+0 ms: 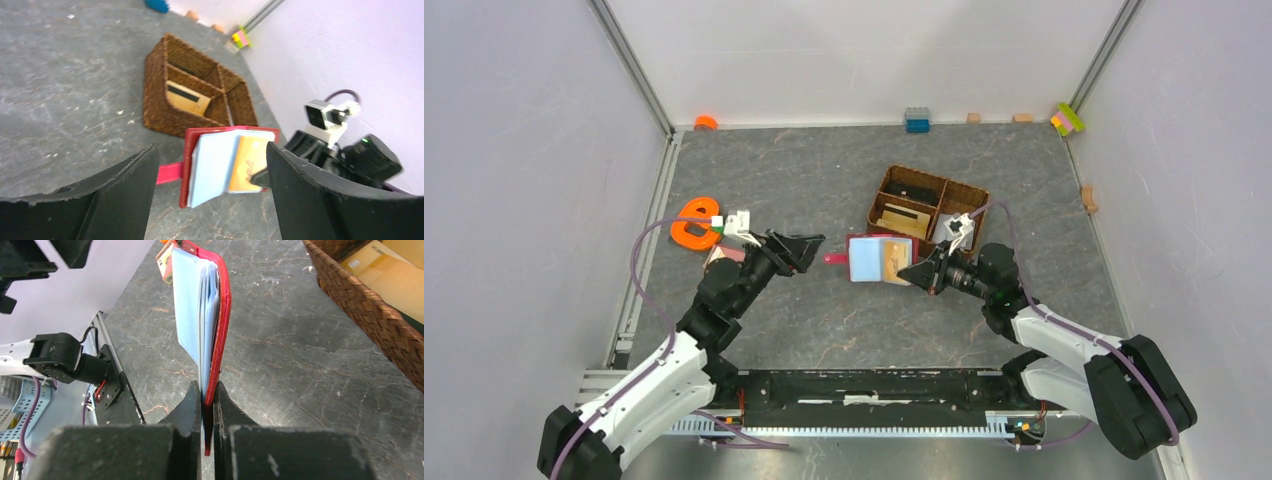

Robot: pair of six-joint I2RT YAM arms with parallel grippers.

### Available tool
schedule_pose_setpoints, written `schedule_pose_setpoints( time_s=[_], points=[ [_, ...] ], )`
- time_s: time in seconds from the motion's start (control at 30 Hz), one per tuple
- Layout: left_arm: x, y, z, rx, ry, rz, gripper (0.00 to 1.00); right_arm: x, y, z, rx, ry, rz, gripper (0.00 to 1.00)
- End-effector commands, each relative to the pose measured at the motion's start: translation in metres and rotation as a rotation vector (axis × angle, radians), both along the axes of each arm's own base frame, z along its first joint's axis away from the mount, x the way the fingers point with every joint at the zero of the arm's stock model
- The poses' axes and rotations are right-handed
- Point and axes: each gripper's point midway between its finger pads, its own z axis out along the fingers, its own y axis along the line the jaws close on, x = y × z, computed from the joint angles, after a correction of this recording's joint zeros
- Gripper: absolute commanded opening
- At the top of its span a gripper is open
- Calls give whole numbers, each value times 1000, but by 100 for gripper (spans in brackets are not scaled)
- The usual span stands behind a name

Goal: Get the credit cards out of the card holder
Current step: Remove the credit card from the card holder.

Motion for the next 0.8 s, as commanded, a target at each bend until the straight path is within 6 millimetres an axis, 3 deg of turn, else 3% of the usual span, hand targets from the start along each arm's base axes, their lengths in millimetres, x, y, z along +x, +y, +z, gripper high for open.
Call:
schedule_pose_setpoints(
  time_s=[0.0,0.23,0.4,0.53,0.77],
  points=[
    [-18,-20,23,-38,-174,-142,80,12,-5,13,-3,-61,-46,0],
    [-36,-90,14,42,-142,-464,74,12,-6,17,7,-73,-47,0],
    [-41,-121,0,56,-70,-606,65,9,-5,24,31,-89,-36,0],
    [-36,-129,-14,64,11,-631,64,6,-3,27,50,-90,-19,0],
    [-22,-127,-33,65,118,-603,60,6,-4,29,54,-93,-21,0]
  ],
)
